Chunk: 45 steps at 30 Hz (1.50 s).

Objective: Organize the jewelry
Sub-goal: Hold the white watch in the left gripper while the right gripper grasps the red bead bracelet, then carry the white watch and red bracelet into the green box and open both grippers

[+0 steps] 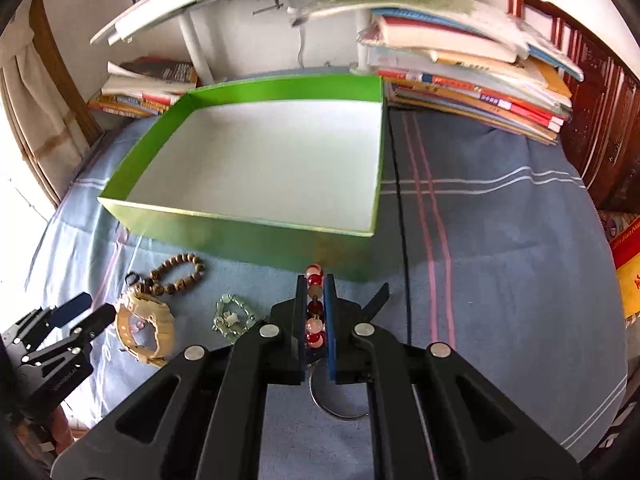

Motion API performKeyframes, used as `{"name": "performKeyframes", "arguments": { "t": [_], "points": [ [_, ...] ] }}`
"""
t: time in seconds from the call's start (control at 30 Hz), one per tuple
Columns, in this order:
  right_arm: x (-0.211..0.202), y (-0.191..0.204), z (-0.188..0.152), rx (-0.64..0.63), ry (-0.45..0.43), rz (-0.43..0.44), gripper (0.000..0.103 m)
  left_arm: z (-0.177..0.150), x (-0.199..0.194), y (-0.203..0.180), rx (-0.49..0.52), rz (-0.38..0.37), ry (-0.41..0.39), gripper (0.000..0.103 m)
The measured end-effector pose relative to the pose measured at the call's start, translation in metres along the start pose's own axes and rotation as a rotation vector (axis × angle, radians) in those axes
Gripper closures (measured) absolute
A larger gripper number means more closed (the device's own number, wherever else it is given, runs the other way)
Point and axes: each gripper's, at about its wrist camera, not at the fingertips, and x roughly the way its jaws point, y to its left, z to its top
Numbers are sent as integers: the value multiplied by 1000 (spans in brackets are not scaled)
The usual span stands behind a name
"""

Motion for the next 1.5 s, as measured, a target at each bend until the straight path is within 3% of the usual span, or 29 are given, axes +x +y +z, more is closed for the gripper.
{"name": "performKeyframes", "arguments": {
  "t": [0.13,0.47,0.73,0.8,0.83,0.93,1.3,1.5],
  "points": [
    [-13,-3,2,17,-33,-5,95,0,-1,2,-4,-3,0,63],
    [-46,-22,0,53,-102,-53,95,-2,-9,4,7,-8,-9,60],
    [-35,-48,-13,113,-57,-100,95,-7,15,-6,34,-31,64,54],
    [-33,-50,-15,118,-47,-99,95,-8,20,-8,40,-36,77,62],
    [-32,-50,-16,116,-45,-97,95,-9,23,-9,42,-38,88,75],
    [-31,-47,-16,109,-41,-85,95,-10,22,-11,42,-63,88,93],
    [-49,-21,-9,45,-84,-22,95,0,-16,-10,39,-69,-10,94],
    [-61,3,7,-21,-122,1,95,36,-45,-14,56,-90,-93,94]
  ]
}}
